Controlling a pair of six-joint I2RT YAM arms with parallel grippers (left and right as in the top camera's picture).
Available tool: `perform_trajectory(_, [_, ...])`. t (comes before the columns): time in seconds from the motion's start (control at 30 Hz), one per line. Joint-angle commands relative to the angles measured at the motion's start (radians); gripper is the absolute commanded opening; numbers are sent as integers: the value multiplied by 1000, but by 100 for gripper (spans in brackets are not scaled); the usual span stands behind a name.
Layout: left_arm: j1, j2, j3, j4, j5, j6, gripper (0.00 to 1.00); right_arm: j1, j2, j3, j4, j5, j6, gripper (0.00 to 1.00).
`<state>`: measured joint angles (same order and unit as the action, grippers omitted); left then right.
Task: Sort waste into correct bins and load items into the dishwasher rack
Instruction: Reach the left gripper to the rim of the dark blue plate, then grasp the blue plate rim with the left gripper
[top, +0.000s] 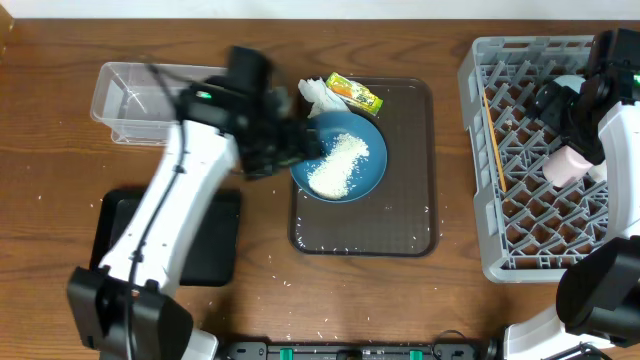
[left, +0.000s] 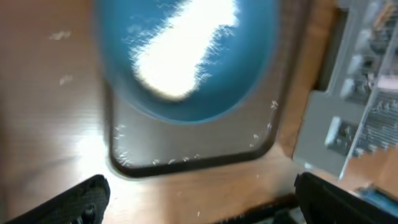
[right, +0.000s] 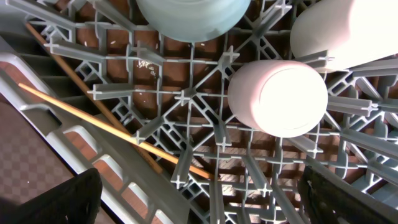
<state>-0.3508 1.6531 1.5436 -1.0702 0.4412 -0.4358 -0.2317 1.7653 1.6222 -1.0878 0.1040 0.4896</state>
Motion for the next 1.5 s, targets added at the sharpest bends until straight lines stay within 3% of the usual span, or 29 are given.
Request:
perform_trajectory(0.0, [-72, -13, -2, 48, -92, 25, 98, -11, 0, 12, -1, 0, 11, 99])
perform_trajectory(0.37, [-273, 56, -3, 198, -180, 98, 98, -11, 0, 12, -1, 0, 11, 99])
perform_trajectory(0.57, [-358, 155, -3, 186, -229, 338, 93, -11, 0, 12, -1, 0, 11, 99])
perform_trajectory(0.7, [-409, 220, -3, 185, -230, 427, 100, -11, 0, 12, -1, 0, 11, 99])
perform_trajectory(0.8, [-440, 257, -3, 201, -280, 432, 100, -11, 0, 12, -1, 0, 11, 99])
perform_trajectory(1.0, [-487, 333, -3, 232, -547, 382, 100, -11, 0, 12, -1, 0, 11, 99])
perform_trajectory(1.47, [-486, 422, -3, 356, -563, 349, 84, -11, 0, 12, -1, 0, 11, 99])
